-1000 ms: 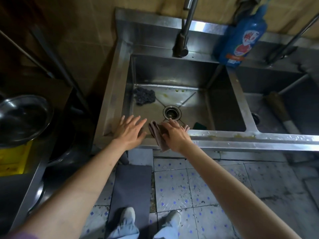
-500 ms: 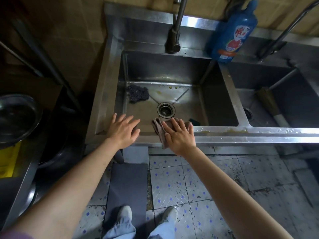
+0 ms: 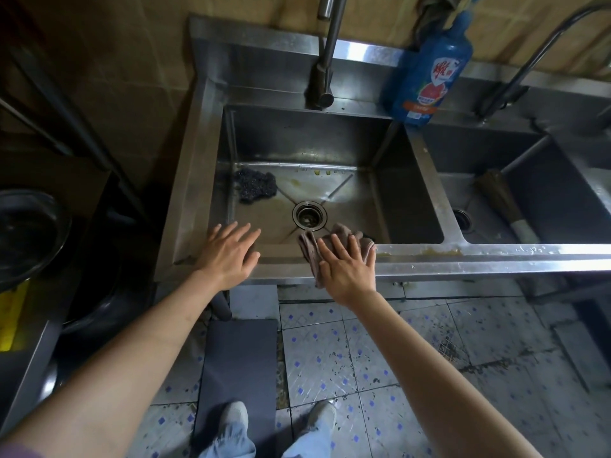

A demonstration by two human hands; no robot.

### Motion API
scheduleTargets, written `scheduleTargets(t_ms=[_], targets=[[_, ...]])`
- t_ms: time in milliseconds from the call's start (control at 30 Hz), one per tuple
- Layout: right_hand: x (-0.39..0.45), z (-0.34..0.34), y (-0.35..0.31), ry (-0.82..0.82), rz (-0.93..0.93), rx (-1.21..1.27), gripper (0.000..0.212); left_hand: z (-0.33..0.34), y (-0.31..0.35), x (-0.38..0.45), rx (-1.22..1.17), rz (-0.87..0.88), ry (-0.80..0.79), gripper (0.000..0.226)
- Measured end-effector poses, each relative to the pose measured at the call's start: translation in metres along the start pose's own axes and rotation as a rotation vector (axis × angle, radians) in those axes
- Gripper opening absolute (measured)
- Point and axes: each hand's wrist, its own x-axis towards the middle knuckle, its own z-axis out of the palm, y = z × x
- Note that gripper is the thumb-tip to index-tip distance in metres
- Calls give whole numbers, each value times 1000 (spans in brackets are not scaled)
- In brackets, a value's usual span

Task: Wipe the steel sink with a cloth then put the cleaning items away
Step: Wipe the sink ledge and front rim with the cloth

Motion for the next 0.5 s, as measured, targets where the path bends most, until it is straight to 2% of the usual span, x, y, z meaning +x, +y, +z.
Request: scheduleTargets(t_ms=[167, 333, 500], targets=[[-1, -1, 17, 19, -63, -54, 51, -2, 8, 0, -25, -2, 1, 60], [-5, -2, 34, 23, -32, -61, 51, -2, 59, 14, -47, 98, -58, 67], [-5, -3, 52, 26, 8, -63, 51, 4, 78, 30, -14, 84, -138, 66]])
